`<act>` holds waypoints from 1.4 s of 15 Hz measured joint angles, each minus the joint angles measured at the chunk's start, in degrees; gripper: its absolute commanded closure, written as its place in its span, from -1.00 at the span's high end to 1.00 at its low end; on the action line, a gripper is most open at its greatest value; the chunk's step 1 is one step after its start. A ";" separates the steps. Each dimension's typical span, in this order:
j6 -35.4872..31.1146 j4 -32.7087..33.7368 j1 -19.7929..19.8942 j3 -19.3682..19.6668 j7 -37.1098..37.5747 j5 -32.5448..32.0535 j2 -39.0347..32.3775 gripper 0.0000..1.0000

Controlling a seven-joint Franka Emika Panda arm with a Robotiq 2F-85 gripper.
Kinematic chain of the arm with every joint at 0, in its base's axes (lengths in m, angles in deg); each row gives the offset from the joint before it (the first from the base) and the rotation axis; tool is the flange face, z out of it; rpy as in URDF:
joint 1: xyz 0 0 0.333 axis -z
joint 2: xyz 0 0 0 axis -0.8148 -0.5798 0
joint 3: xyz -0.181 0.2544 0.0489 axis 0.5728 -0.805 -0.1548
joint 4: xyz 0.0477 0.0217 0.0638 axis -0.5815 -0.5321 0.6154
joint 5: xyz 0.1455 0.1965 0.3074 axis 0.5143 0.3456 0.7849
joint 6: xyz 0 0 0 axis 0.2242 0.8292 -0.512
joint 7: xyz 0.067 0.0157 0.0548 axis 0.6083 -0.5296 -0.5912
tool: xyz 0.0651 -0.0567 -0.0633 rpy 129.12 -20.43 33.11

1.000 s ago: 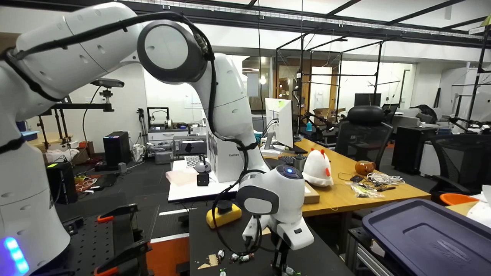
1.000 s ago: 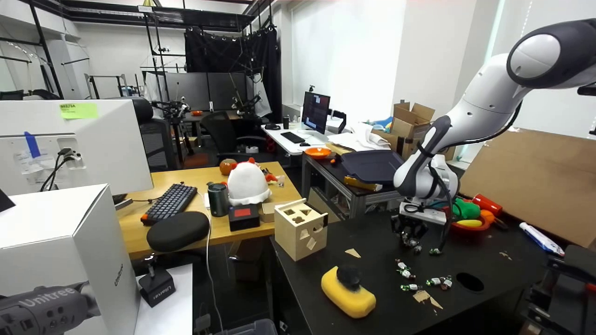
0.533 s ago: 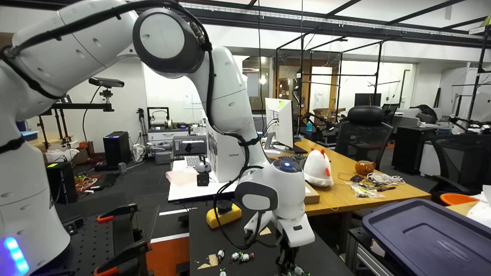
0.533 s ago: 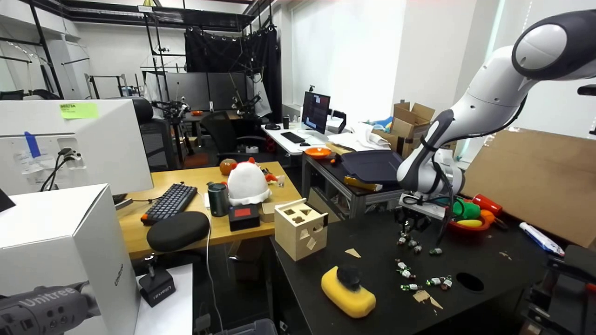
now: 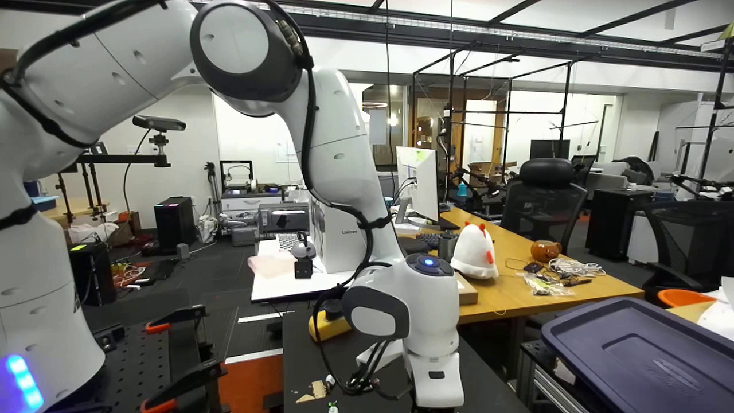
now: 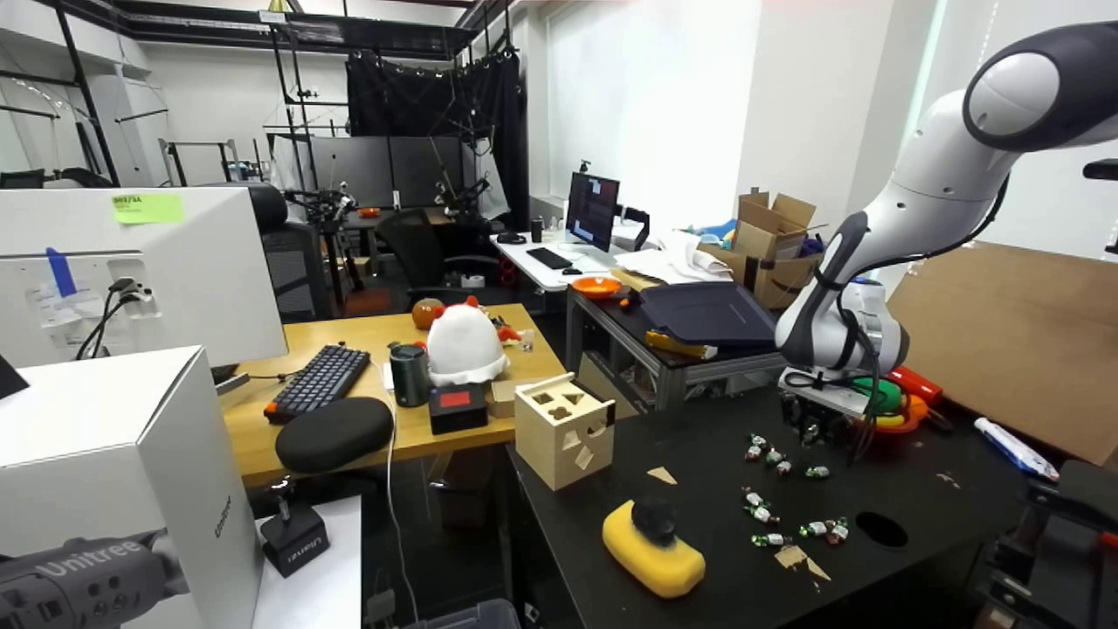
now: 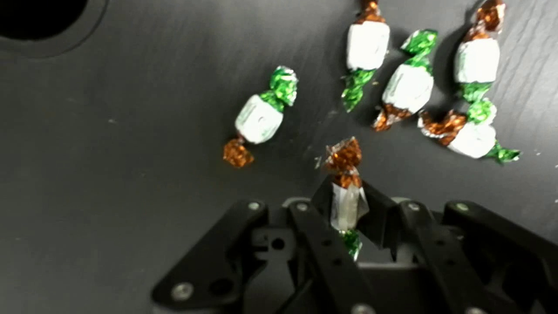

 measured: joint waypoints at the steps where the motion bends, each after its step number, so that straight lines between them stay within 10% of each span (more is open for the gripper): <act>1: 0.00 -0.46 -0.02 0.69 0.77 0.48 0.02 -0.94; 21: 2.47 -2.12 -14.13 19.14 22.32 -4.96 2.58 -0.94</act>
